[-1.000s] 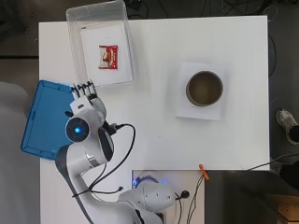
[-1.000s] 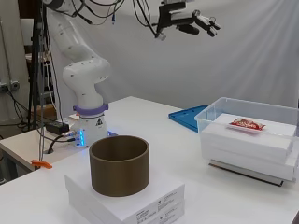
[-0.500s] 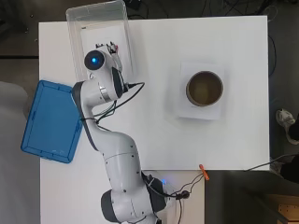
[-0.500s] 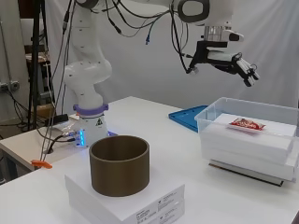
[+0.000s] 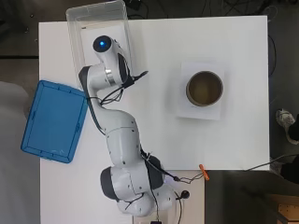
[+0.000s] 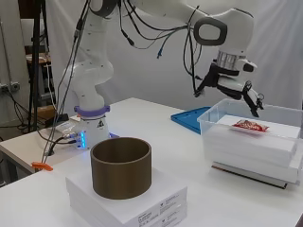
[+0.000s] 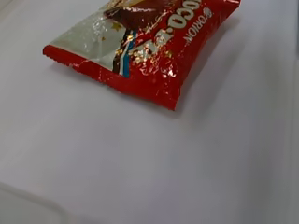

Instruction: Teleoperate dual arm-hand system to remove items from a box

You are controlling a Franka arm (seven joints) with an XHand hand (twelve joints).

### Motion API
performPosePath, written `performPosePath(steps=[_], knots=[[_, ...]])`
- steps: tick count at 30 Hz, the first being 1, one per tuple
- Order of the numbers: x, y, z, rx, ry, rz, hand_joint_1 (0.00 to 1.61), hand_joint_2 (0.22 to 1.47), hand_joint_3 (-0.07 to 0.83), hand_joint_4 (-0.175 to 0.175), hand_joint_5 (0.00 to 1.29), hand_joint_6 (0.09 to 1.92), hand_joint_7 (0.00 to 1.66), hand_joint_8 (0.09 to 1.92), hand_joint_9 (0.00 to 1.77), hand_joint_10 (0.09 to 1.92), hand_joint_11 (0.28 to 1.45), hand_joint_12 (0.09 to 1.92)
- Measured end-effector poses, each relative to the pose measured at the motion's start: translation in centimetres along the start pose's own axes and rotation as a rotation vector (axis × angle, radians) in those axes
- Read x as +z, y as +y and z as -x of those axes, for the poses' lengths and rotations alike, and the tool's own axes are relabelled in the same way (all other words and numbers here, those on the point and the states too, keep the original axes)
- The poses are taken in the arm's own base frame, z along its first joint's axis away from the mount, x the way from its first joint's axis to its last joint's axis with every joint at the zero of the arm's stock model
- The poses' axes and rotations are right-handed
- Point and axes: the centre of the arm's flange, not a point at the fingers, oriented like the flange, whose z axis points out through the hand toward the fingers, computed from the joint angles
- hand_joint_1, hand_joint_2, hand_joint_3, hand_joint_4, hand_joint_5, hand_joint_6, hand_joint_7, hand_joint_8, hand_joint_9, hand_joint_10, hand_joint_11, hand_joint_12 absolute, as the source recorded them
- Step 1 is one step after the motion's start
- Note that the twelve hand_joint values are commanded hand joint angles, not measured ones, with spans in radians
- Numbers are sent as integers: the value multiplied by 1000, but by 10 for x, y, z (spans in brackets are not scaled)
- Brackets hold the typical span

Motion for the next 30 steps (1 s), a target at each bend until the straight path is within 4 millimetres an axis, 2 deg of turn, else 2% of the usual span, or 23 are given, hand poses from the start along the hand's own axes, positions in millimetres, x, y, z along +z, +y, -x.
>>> performPosePath(steps=[4, 6, 8, 10, 14, 15, 16, 17, 18, 19, 20, 21, 24, 27, 30], knots=[[25, 6, -15, -15, -25, -19, 198, 1059, 2, 51, 521, 87, 699, 87, 790, 87, 705, 87], [29, 8, -22, -27, -37, -19, 175, 1049, -2, 53, 525, 87, 710, 87, 803, 87, 716, 87], [31, 9, -27, -36, -56, -13, 130, 969, -12, 27, 372, 87, 571, 87, 688, 87, 683, 87], [34, 12, -32, -19, -91, -19, 128, 925, -16, 13, 273, 87, 445, 87, 579, 87, 642, 87], [43, 23, -50, 90, -195, -67, 170, 944, 0, -32, 179, 87, 362, 87, 517, 87, 645, 87], [48, 24, -54, 113, -221, -74, 168, 952, 1, -39, 172, 87, 416, 87, 568, 87, 654, 87], [51, 24, -57, 129, -251, -83, 375, 1040, 35, -2, 359, 87, 627, 87, 778, 87, 747, 87], [54, 24, -61, 145, -289, -93, 719, 1125, -20, -58, 543, 453, 783, 532, 1077, 333, 916, 309], [52, 26, -65, 164, -314, -95, 881, 1134, -14, 17, 724, 714, 946, 923, 1241, 806, 944, 875], [46, 29, -66, 181, -320, -94, 947, 1138, -5, 86, 824, 889, 1051, 1192, 1317, 1183, 947, 1291], [40, 33, -66, 193, -311, -94, 973, 1142, -1, 130, 871, 992, 1105, 1361, 1351, 1420, 950, 1538], [32, 36, -67, 192, -290, -93, 981, 1147, 1, 153, 890, 1053, 1129, 1467, 1366, 1558, 953, 1669], [18, 33, -67, 176, -258, -72, 984, 1153, 1, 174, 899, 1112, 1135, 1613, 1375, 1716, 964, 1784], [15, 23, -61, 165, -249, -57, 979, 1160, 1, 175, 888, 1140, 1140, 1818, 1428, 1841, 1070, 1838], [-22, 2, -45, 129, -186, -5, 989, 1152, -2, 175, 906, 1123, 1194, 1920, 1485, 1911, 1152, 1864]])
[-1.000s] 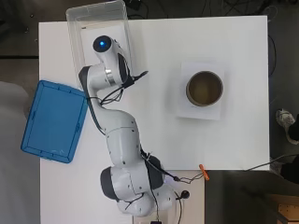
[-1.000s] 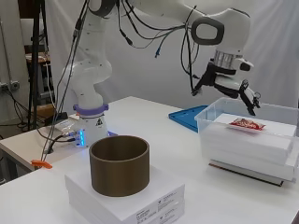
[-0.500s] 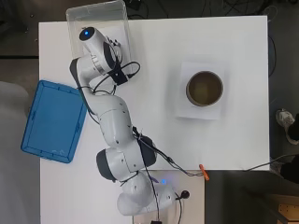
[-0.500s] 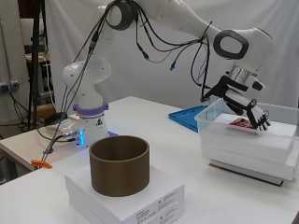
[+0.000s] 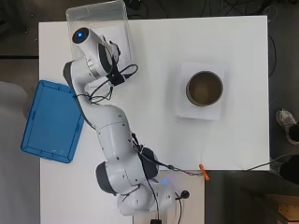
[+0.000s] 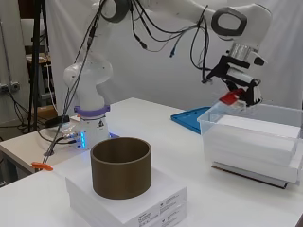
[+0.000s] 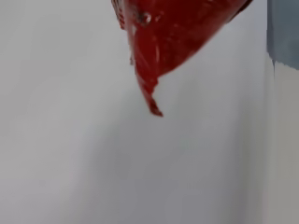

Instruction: Teleoperate dual arm-hand system to remove items from a box

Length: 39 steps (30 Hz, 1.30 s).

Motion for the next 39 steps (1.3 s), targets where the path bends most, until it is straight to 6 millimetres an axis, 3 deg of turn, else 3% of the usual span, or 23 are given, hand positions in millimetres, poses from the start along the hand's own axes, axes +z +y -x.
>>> performPosePath(steps=[3, 7, 9, 11, 13, 15, 17, 21, 24, 26, 27, 31, 33, 35, 38, 39], knots=[[-42, -26, 36, 6, 86, 58, 1002, 1141, -3, 175, 928, 1100, 1225, 1920, 1513, 1920, 1189, 1863], [-76, -75, 97, 24, 194, 116, 1018, 1125, -4, 175, 960, 1051, 1249, 1920, 1517, 1920, 1214, 1852], [-91, -105, 137, 61, 236, 137, 1022, 1121, -3, 175, 968, 1043, 1218, 1920, 1504, 1920, 1213, 1843], [-107, -136, 195, 115, 264, 153, 1022, 1122, -1, 175, 962, 1056, 1188, 1920, 1487, 1920, 1212, 1834], [-113, -144, 239, 138, 292, 159, 1021, 1125, 1, 175, 954, 1067, 1176, 1920, 1480, 1920, 1211, 1831], [-104, -123, 288, 150, 327, 152, 1024, 1120, -1, 175, 968, 1031, 1166, 1920, 1485, 1920, 1212, 1838], [-81, -90, 329, 177, 342, 118, 1028, 1111, -2, 175, 986, 993, 1143, 1920, 1479, 1920, 1207, 1844], [-20, -10, 410, 273, 342, 41, 1037, 1099, -2, 175, 1011, 952, 1120, 1899, 1449, 1920, 1194, 1848], [26, 33, 452, 316, 308, 0, 1034, 1102, 1, 175, 1001, 958, 1115, 1867, 1432, 1920, 1187, 1853], [53, 48, 457, 290, 252, -32, 1037, 1107, 1, 165, 993, 974, 1106, 1847, 1418, 1920, 1178, 1854], [56, 51, 457, 281, 216, -34, 1046, 1110, 2, 139, 987, 991, 1098, 1842, 1407, 1920, 1166, 1855], [14, 40, 458, 278, 171, 59, 1049, 1135, 5, 89, 937, 1099, 1049, 1860, 1349, 1920, 1123, 1873], [16, 42, 467, 281, 186, 72, 1050, 1142, 4, 77, 925, 1125, 1037, 1895, 1341, 1920, 1116, 1883], [40, 54, 472, 280, 194, 49, 1059, 1154, 7, 36, 900, 1173, 1027, 1920, 1329, 1920, 1109, 1896], [87, 74, 472, 283, 180, -2, 1061, 1166, 9, 12, 878, 1218, 1026, 1920, 1301, 1920, 1095, 1911], [96, 77, 473, 288, 175, -11, 1129, 1160, 6, 70, 872, 1319, 1034, 1920, 1301, 1920, 1099, 1915]])
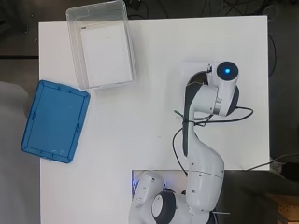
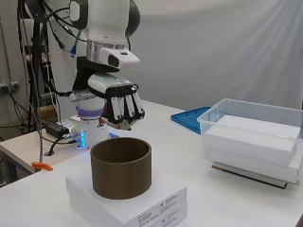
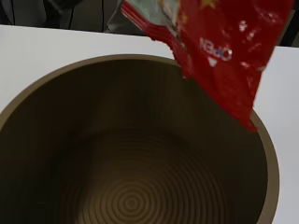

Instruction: Teleoperate dual arm-hand system to remove items from a box

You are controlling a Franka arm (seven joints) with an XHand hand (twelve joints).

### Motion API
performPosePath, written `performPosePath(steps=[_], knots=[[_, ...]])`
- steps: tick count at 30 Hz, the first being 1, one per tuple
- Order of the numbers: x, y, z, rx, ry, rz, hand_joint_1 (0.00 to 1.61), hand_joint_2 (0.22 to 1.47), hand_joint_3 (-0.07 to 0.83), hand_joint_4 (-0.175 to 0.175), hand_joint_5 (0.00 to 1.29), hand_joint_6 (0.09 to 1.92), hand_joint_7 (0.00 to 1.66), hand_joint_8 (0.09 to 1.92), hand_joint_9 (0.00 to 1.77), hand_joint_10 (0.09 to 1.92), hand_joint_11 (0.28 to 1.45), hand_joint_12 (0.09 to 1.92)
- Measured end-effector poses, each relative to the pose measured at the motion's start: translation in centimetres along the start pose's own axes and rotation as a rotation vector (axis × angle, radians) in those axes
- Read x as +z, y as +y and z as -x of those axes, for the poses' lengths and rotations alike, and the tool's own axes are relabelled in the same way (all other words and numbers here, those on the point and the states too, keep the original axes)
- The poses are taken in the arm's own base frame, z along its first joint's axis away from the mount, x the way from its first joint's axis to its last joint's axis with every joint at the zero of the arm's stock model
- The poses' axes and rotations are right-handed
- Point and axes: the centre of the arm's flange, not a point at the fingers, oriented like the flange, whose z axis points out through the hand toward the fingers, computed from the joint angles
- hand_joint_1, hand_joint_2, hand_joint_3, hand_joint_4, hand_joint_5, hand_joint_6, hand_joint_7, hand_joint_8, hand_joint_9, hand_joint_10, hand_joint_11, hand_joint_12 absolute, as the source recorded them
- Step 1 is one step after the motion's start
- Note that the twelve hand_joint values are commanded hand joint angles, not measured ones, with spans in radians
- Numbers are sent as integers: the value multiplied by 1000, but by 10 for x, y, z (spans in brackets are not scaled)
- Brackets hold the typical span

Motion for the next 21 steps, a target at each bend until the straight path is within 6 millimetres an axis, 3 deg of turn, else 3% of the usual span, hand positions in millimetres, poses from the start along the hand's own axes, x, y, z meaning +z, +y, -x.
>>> performPosePath(steps=[2, 3, 4, 5, 6, 7, 9, 12, 15, 18, 21], knots=[[11, 3, 6, 14, -10, -4, 1235, 1150, 1, 146, 846, 1528, 1046, 1920, 1286, 1920, 1110, 1920], [15, 4, 11, 24, -13, -4, 992, 1029, -12, 86, 539, 994, 788, 1375, 1087, 1378, 916, 1654], [18, 4, 17, 36, -15, -4, 693, 839, -27, 71, 296, 550, 463, 789, 703, 829, 674, 1148], [20, 4, 23, 50, -12, -8, 486, 720, -22, 70, 150, 281, 244, 411, 401, 456, 523, 704], [21, 4, 31, 70, -8, -18, 407, 701, -9, 53, 72, 136, 121, 202, 236, 244, 447, 398], [22, 6, 41, 95, -8, -31, 397, 728, -1, 30, 33, 87, 57, 96, 159, 130, 419, 212], [24, 8, 53, 111, -18, -62, 404, 787, 13, -3, 6, 87, 11, 87, 122, 87, 409, 87], [25, 5, 33, 4, -5, -83, 295, 828, 13, -17, 0, 87, 22, 87, 210, 87, 428, 87], [12, -2, 16, -86, 25, -69, 179, 843, 5, -34, 0, 87, 86, 87, 326, 87, 469, 87], [-15, -12, 9, -132, 69, -27, 70, 895, 2, -13, 318, 87, 543, 87, 666, 87, 633, 87], [-60, -36, -21, -180, 117, 28, 13, 878, -10, -51, 254, 87, 555, 87, 668, 87, 643, 87]])
